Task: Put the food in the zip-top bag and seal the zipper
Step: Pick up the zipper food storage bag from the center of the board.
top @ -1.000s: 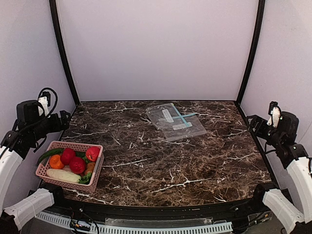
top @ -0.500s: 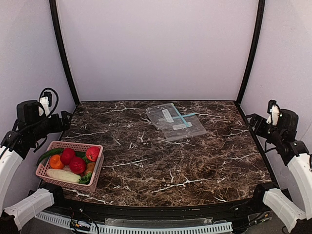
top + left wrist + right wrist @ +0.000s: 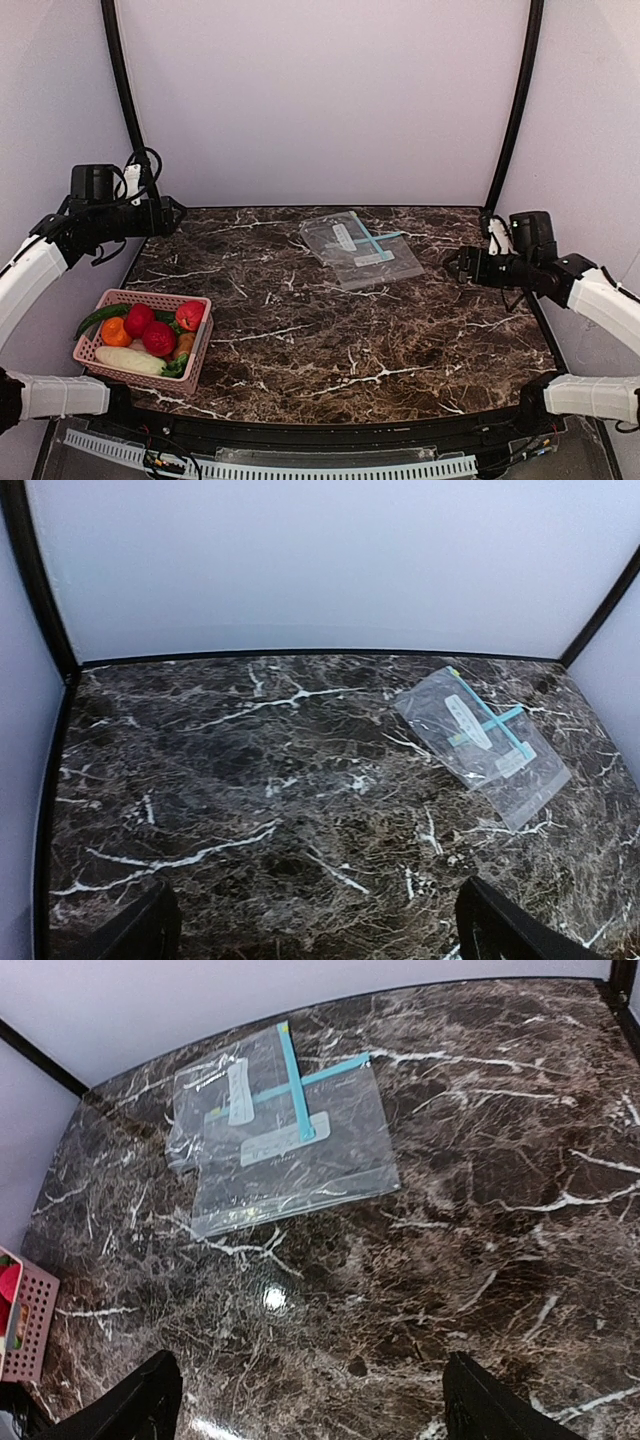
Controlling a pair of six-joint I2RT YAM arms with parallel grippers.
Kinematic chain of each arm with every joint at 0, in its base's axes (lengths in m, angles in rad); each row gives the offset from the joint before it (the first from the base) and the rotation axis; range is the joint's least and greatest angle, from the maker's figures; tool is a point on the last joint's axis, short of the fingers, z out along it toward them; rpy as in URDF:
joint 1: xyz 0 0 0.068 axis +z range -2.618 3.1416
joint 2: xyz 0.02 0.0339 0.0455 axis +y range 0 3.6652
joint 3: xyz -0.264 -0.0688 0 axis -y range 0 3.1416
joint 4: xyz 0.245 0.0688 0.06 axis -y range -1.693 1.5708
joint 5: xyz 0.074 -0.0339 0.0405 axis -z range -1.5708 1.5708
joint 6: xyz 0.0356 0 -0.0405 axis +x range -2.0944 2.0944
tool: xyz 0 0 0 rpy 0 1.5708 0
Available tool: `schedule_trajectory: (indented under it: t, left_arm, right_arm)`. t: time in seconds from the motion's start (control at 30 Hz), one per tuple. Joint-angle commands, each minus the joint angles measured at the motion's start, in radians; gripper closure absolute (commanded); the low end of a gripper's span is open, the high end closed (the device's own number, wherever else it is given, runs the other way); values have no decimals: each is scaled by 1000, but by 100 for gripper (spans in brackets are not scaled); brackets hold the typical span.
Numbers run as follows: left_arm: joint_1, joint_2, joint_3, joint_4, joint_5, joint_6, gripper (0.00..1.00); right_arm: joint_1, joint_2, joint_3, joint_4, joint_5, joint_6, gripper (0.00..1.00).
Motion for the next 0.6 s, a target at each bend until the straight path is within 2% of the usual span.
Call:
schedule_trajectory:
  t: [0.0, 0.2, 0.57]
  left_arm:
    - [-30, 69, 36, 55, 131, -14, 4]
    - [-30, 38, -49, 67, 139, -13, 2]
    - [-31, 10, -95, 46, 116, -18, 1]
  right_arm:
    - [174, 116, 65, 47, 130, 48, 11]
    - [336, 401, 211, 91, 250, 15, 10]
    - [405, 868, 559, 200, 156, -51, 9]
